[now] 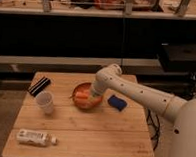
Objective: Place the pepper in the ceramic bowl
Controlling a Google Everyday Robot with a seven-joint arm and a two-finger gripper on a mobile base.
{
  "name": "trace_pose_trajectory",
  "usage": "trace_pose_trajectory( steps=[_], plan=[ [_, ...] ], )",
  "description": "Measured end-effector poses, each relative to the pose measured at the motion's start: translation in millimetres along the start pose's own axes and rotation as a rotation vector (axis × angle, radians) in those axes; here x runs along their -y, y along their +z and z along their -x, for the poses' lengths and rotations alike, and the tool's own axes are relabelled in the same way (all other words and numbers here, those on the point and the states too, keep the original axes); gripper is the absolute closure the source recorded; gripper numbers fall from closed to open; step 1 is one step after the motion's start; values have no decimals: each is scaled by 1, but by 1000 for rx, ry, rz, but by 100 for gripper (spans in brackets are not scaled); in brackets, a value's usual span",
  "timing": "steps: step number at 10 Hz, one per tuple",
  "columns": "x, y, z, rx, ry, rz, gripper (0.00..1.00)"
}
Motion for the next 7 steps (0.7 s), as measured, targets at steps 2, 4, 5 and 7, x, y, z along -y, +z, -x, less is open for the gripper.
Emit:
trace_pose_trajectory(
  steps=[2, 4, 5, 7],
  plan=[
    [1, 0, 1, -1, 0, 1, 94],
    [2, 0, 2, -1, -1, 3, 94],
    [3, 0, 2, -1, 0, 4, 94],
    [4, 0, 2, -3, 1, 5, 94]
  ],
)
